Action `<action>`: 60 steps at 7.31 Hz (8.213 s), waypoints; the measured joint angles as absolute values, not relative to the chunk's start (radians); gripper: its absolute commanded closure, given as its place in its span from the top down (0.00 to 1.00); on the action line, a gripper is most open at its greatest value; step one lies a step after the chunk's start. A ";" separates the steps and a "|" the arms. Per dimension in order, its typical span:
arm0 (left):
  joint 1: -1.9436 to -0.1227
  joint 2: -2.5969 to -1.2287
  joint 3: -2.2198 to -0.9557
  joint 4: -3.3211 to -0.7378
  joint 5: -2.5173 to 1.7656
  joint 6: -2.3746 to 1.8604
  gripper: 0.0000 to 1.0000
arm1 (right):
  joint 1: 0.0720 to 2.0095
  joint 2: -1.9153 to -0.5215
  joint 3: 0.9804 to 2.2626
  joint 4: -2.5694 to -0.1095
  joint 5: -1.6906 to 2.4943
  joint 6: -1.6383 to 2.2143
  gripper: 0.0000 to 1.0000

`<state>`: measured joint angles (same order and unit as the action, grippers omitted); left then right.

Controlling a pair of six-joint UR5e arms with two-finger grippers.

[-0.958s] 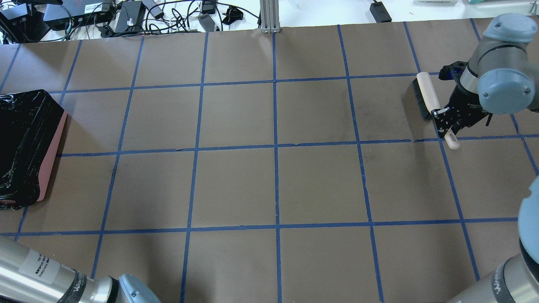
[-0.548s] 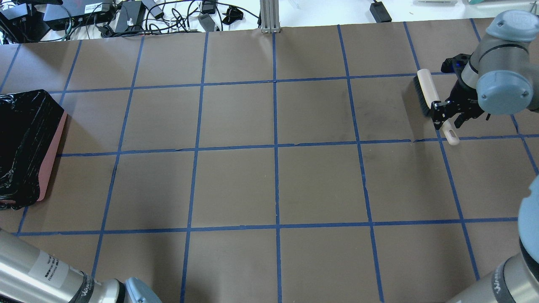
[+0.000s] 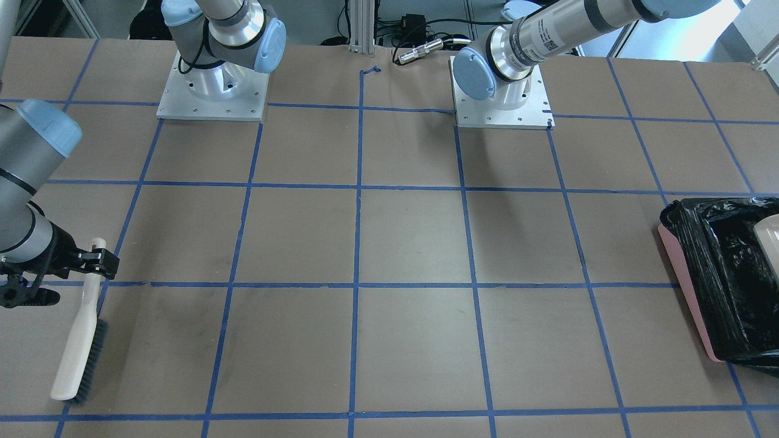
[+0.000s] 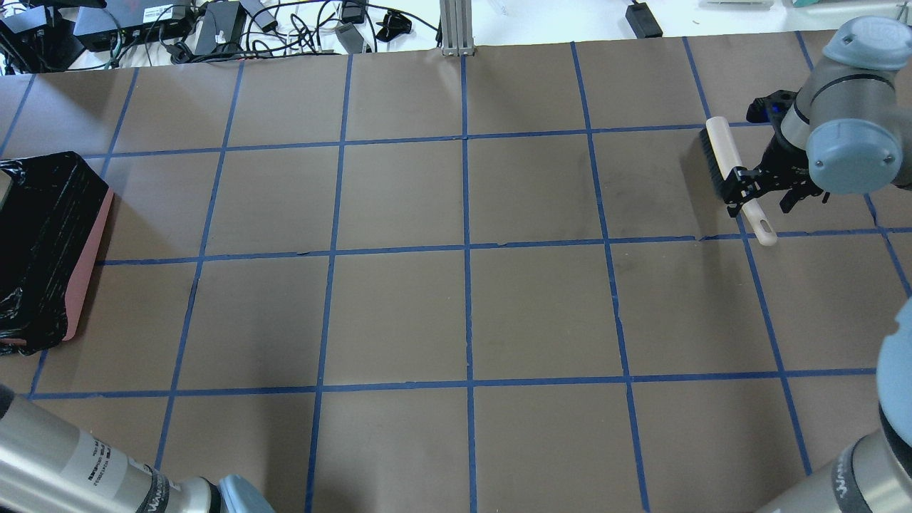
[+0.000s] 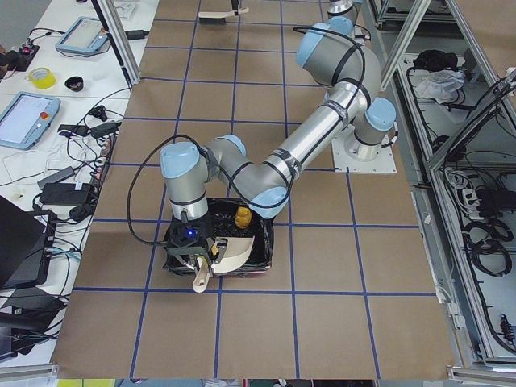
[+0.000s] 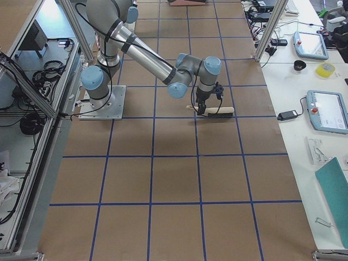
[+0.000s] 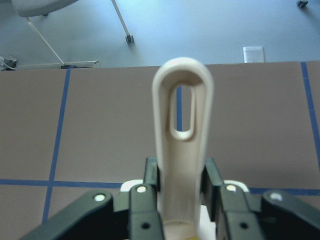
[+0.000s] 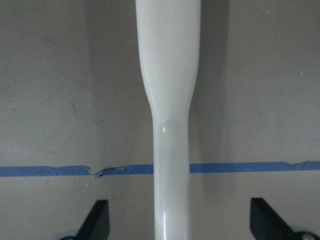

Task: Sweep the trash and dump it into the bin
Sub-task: 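Tip the dustpan over the black bin with the left gripper, then release the brush and raise the right gripper away from it, then bring the emptied dustpan back over the table with the left gripper, then lower the dustpan onto the table near its start with the left gripper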

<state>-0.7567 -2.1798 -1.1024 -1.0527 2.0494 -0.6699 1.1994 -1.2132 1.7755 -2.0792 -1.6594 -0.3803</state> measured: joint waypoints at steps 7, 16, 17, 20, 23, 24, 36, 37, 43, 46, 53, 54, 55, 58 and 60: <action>-0.850 -2.139 -1.176 -0.864 2.266 -0.619 0.00 | 1.323 -1.497 1.704 -1.851 -1.555 -0.297 1.00; -0.942 -2.127 -1.274 -0.703 2.418 -0.616 0.00 | 1.511 -1.502 1.424 -1.657 -1.570 -0.094 1.00; -0.943 -2.128 -1.285 -0.694 2.452 -0.615 0.00 | 1.510 -1.504 1.419 -1.655 -1.575 -0.017 1.00; -0.948 -2.126 -1.320 -0.682 2.531 -0.618 0.00 | 1.518 -1.506 1.424 -1.625 -1.581 0.046 1.00; -0.951 -2.129 -1.338 -0.681 2.572 -0.617 0.00 | 1.520 -1.499 1.438 -1.593 -1.585 0.028 1.00; -0.952 -2.134 -1.339 -0.682 2.617 -0.616 0.00 | 1.521 -1.499 1.456 -1.590 -1.576 0.030 1.00; -1.003 -2.115 -1.247 -0.805 2.610 -0.560 0.00 | 1.586 -1.473 1.514 -1.636 -1.543 0.032 1.00; -1.003 -2.106 -1.207 -0.823 2.548 -0.516 0.00 | 1.586 -1.473 1.515 -1.634 -1.545 0.033 1.00; -0.996 -1.992 -1.062 -1.154 2.143 -0.537 0.00 | 1.586 -1.471 1.511 -1.619 -1.546 0.033 1.00; -1.040 -1.930 -1.064 -1.370 2.042 -0.684 0.00 | 1.586 -1.477 1.502 -1.587 -1.570 0.030 1.00; -1.170 -1.963 -1.137 -1.554 1.860 -1.130 0.00 | 1.586 -1.474 1.507 -1.583 -1.563 0.030 1.00; -1.188 -1.986 -1.147 -1.555 1.847 -1.196 0.00 | 1.586 -1.475 1.510 -1.583 -1.563 0.031 1.00; -1.207 -2.011 -1.151 -1.555 1.837 -1.250 0.00 | 1.586 -1.475 1.510 -1.584 -1.563 0.032 1.00; -1.251 -2.071 -1.146 -1.548 1.826 -1.352 0.00 | 1.587 -1.478 1.513 -1.583 -1.563 0.038 1.00; -1.269 -2.101 -1.133 -1.543 1.806 -1.416 0.00 | 1.588 -1.475 1.514 -1.582 -1.563 0.038 1.00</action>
